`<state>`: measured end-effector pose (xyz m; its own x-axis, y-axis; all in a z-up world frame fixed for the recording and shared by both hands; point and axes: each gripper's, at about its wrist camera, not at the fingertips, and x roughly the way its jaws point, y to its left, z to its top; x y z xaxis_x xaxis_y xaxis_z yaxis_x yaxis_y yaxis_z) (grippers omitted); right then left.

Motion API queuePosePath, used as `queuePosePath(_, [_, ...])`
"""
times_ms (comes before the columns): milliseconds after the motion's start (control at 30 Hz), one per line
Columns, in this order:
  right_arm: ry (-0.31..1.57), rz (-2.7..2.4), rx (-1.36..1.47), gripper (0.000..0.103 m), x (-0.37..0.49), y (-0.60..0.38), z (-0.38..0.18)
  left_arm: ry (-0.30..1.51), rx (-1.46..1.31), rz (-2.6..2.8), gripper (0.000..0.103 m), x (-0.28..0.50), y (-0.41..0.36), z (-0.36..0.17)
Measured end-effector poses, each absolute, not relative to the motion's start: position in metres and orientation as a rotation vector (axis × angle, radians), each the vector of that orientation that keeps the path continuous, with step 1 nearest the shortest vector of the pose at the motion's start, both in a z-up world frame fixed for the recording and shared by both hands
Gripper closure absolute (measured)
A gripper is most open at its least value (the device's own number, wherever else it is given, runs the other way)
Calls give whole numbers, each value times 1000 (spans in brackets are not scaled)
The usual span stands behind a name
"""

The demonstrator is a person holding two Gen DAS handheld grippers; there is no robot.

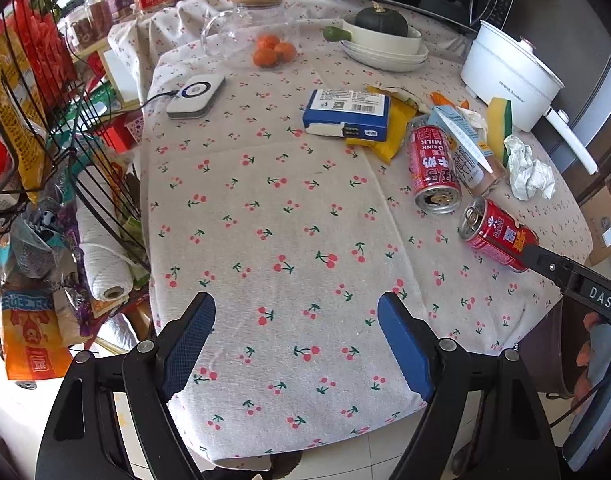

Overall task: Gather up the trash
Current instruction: 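Grasp a red drink can lying on the table with the right gripper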

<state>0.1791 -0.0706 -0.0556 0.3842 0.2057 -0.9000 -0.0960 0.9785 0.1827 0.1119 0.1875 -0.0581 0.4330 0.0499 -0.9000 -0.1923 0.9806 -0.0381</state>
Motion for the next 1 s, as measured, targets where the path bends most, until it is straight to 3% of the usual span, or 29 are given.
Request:
queuePosePath(600, [1103,54,102,1,214,-25,-83,1131,-138,185,17,110,210,-68])
queuePosePath(700, [1103,76,112,11,215,-29,-84,1129,-133,184,17,112,207,-67])
queuePosePath(1000, [1100,111,87,12,207,-59,-62,1114,-139,163,17,124,183,-58])
